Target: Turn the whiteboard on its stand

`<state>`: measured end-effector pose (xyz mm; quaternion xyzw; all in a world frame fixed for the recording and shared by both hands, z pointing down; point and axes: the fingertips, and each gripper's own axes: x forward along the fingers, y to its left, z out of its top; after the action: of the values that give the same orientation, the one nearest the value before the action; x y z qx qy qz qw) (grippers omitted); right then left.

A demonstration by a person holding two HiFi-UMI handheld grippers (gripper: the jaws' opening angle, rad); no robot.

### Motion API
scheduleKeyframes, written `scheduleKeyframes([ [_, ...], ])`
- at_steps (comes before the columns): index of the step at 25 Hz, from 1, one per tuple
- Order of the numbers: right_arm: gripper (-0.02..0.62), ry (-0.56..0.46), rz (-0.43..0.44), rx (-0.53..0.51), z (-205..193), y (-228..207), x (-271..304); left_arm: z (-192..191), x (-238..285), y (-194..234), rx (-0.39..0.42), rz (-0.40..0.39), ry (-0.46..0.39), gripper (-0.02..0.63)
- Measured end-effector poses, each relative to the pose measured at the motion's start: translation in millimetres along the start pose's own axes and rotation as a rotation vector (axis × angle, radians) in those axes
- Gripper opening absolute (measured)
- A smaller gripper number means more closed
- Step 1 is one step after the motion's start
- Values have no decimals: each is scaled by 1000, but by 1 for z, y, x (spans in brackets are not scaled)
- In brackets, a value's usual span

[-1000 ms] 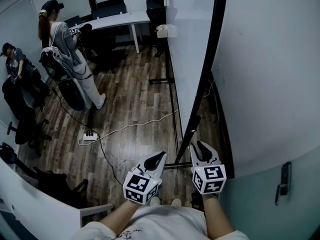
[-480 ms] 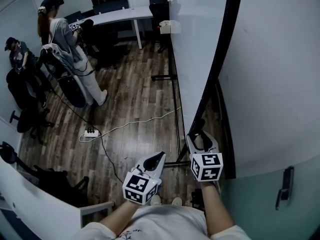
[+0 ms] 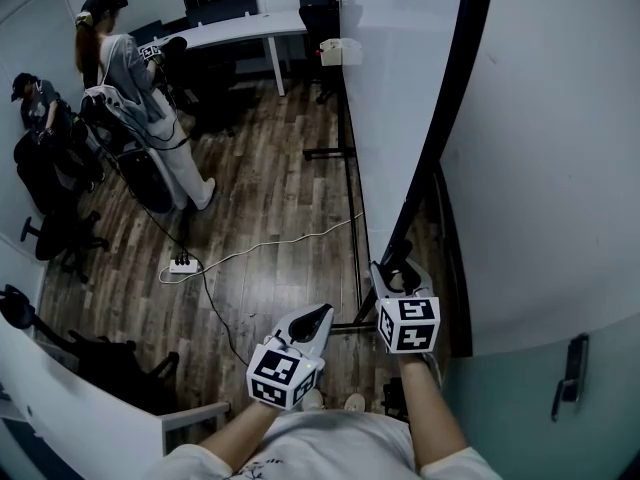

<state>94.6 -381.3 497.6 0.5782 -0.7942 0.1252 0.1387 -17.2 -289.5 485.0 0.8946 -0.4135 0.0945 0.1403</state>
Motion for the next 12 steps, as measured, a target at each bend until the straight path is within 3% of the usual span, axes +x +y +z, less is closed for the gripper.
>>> scheduleKeyframes([
  [12, 187, 0, -24, -52, -5, 6, -4, -8, -18, 4, -5, 15, 0, 11],
])
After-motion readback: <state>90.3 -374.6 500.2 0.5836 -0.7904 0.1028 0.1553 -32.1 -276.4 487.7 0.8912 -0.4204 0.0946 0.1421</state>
